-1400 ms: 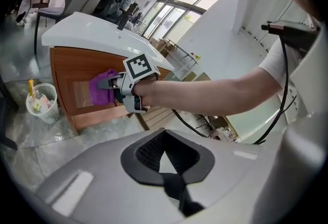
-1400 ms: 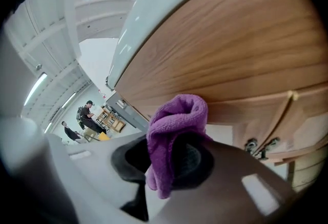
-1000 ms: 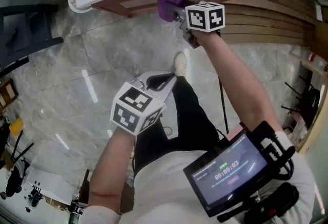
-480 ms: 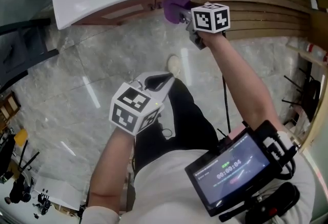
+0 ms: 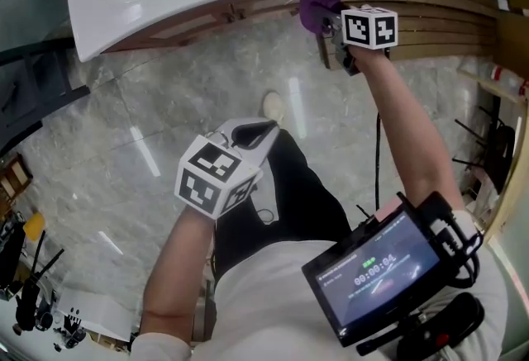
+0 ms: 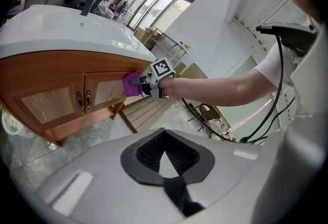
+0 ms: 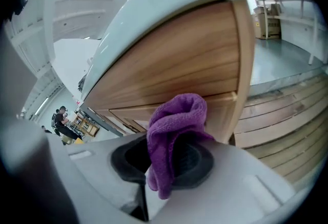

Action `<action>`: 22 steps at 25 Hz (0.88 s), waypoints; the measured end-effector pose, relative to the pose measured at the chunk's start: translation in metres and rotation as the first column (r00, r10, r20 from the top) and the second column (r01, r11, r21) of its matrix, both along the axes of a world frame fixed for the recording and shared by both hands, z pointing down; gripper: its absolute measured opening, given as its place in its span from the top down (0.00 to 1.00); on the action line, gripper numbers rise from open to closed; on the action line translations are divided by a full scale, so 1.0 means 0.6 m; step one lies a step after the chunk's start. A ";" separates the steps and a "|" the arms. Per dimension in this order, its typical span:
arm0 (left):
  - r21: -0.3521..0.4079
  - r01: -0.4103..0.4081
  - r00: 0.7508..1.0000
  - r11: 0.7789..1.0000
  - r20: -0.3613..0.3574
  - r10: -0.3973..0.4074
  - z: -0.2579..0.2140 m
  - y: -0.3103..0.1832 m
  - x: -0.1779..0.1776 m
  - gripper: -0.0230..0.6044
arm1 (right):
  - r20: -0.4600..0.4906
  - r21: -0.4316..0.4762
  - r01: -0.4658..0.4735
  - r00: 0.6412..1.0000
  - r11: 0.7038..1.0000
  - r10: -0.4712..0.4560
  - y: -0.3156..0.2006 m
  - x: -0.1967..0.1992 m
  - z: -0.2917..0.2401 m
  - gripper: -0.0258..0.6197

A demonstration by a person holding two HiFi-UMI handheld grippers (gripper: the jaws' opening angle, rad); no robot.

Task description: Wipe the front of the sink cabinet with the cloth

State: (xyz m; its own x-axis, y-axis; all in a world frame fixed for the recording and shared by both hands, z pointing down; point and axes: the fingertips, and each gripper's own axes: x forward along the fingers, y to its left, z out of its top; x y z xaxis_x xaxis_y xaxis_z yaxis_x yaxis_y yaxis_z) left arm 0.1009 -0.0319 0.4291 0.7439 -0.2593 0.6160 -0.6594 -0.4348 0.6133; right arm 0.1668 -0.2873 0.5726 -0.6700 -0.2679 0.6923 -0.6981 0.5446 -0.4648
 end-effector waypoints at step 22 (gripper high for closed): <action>-0.001 0.093 0.996 0.996 0.010 -0.093 -0.013 0.081 -0.110 0.95 | -0.027 0.022 0.220 0.975 0.975 -0.219 0.146 -0.169 -0.012 0.85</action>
